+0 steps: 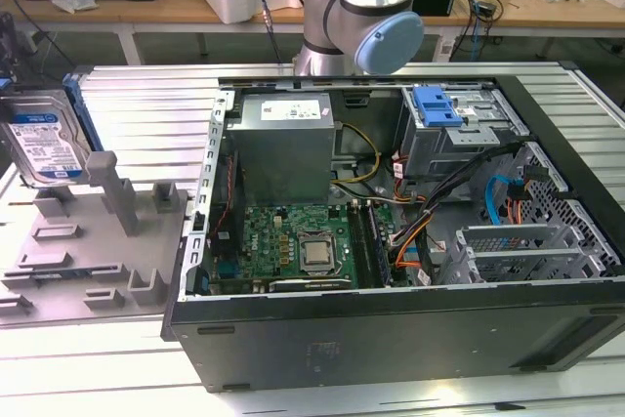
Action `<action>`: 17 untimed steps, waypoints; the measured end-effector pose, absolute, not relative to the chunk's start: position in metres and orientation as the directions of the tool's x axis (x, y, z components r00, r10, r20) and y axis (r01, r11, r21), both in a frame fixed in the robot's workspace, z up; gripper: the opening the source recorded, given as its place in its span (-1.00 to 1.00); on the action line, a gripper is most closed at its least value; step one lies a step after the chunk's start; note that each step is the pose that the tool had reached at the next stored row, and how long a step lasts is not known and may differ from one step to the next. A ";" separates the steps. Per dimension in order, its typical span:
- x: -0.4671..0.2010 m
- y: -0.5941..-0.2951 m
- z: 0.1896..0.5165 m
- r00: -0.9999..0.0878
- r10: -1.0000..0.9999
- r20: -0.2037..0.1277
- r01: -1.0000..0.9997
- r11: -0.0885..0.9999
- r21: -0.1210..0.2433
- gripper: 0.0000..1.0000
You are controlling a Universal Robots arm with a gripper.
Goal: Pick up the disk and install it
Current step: 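Pick up the disk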
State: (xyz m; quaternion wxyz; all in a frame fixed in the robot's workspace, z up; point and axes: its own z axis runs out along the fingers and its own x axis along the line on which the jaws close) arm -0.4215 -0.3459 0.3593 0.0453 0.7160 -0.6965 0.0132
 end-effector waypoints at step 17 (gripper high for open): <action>-0.421 -0.346 0.379 0.029 -0.993 0.117 -0.999 -0.024 0.047 -0.26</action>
